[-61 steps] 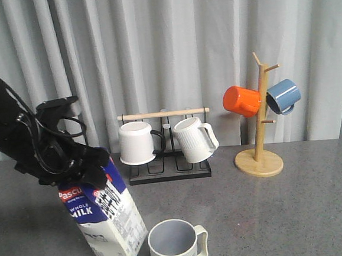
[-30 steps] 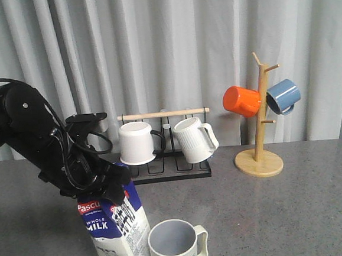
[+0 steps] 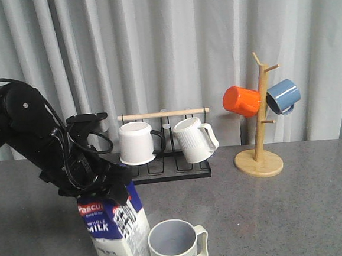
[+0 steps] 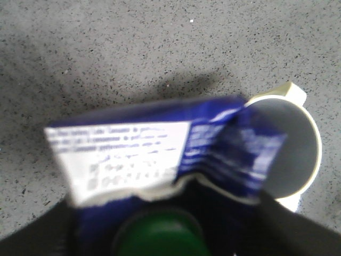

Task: Place milk next to cup
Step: 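Lower the carton beside the mug and open the left gripper, then raise and withdraw the left gripper from the carton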

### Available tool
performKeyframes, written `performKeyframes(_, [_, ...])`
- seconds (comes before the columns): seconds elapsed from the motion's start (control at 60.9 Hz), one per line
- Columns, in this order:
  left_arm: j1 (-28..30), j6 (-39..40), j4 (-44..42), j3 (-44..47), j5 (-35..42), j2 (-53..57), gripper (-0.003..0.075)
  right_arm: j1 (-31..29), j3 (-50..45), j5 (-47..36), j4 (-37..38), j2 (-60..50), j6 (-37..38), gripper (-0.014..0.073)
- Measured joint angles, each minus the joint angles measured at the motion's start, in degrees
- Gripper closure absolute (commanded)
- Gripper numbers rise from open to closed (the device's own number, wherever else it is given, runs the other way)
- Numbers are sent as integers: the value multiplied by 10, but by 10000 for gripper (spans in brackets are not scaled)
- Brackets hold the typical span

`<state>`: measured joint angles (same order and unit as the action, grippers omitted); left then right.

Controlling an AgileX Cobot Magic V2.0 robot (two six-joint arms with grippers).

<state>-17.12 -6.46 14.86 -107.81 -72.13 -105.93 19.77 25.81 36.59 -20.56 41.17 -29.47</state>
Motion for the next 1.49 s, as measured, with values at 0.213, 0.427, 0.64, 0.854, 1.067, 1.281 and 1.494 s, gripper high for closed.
performKeyframes(0.213, [0,0,1,0,0,0,147,0,0,0,0,0,0,599])
performKeyframes(0.427, [0,0,0,0,0,13,148,0,0,0,0,0,0,599])
performKeyframes(0.64, [0,4,0,0,0,79,197,0,0,-5,0,0,0,599])
performKeyframes(0.854, [0,1,-16,0,-1,175,528,0,0,-70,21,0,42,599])
performKeyframes(1.067, [0,-4,-62,6,-5,269,729,0,0,-164,80,0,125,599])
performKeyframes(1.281, [0,-4,-68,135,56,393,728,0,0,-212,97,0,145,599])
performKeyframes(1.494, [0,24,-69,352,205,546,728,0,0,-213,97,0,147,599])
